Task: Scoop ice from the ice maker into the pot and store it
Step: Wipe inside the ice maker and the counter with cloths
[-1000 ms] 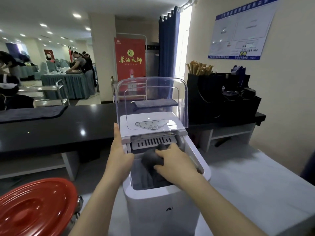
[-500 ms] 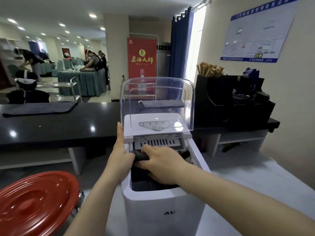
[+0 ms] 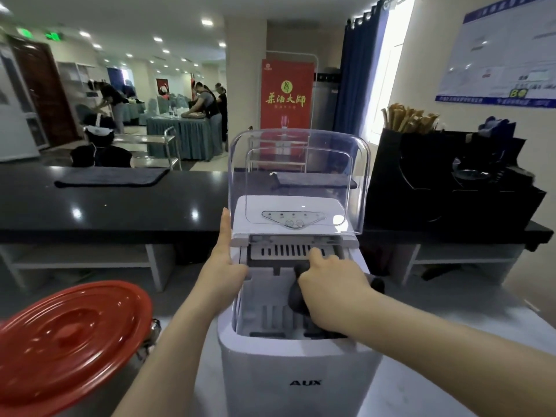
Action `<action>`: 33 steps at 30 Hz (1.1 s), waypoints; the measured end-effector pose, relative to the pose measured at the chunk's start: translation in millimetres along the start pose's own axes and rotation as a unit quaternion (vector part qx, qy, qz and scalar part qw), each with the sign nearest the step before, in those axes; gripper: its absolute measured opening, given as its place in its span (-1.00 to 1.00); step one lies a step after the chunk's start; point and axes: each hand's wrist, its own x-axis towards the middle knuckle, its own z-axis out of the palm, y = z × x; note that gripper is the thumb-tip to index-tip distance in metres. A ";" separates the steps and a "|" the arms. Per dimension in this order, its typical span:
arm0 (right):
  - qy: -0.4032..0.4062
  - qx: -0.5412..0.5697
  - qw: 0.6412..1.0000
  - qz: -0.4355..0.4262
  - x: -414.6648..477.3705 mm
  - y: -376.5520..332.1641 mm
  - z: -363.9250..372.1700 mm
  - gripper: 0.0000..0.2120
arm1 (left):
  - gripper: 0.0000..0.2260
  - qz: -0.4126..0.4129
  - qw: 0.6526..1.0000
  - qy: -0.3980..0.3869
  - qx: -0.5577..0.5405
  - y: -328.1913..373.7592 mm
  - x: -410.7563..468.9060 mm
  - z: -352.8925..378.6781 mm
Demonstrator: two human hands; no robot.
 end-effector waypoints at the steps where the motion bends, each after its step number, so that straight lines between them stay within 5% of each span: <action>1: -0.008 0.000 1.000 0.005 0.0 -0.3 -1.7 -0.73 | -0.05 0.000 1.000 0.004 -0.005 0.1 -0.2 0.1; 11: 0.047 0.150 0.987 0.014 -3.7 25.2 -7.2 -0.69 | -0.03 -0.003 1.000 0.013 -0.017 -1.8 1.6 0.4; 20: 0.185 0.381 0.906 0.002 -15.4 64.5 -24.9 -0.31 | -0.05 -0.003 1.000 0.011 -0.019 -1.8 0.1 0.4; 22: 0.188 0.351 0.917 0.021 -17.3 68.8 -23.5 -0.24 | -0.06 -0.008 1.000 0.008 -0.025 -1.8 0.0 0.8; 29: 0.261 0.106 0.958 0.062 -18.3 70.3 -10.5 -0.67 | -0.09 -0.019 1.000 0.008 -0.019 1.1 -1.4 1.7; 33: 0.289 0.079 0.953 0.042 -12.5 64.5 3.3 -0.60 | -0.09 -0.017 1.000 0.010 -0.017 0.2 -1.0 1.8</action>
